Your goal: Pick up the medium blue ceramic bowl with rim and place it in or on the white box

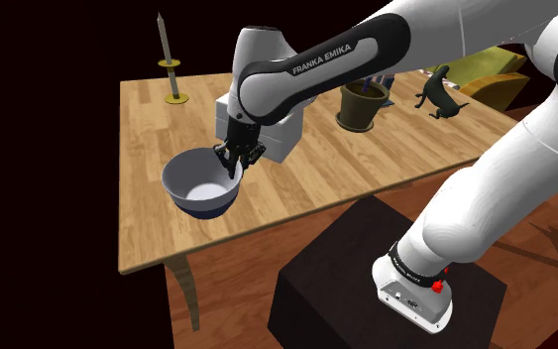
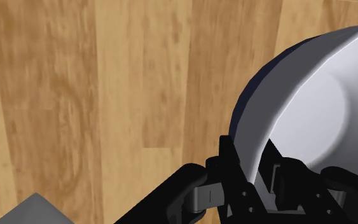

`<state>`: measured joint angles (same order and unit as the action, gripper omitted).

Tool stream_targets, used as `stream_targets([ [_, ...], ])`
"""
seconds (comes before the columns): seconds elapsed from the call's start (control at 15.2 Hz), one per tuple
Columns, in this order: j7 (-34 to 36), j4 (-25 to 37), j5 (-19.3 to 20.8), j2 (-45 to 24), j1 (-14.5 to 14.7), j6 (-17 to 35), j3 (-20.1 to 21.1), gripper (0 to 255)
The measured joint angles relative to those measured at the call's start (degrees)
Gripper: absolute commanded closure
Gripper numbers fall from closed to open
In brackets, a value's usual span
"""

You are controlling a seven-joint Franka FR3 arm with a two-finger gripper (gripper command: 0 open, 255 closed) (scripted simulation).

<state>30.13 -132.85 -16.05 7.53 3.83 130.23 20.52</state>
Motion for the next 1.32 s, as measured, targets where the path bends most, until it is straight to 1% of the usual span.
stream_targets([
  [0.46,0.1,0.3,0.0,0.1,0.0,-0.4,0.0,255],
  [1.32,1.2,6.3,0.4,4.0,-0.3,-10.2,-0.8,255],
])
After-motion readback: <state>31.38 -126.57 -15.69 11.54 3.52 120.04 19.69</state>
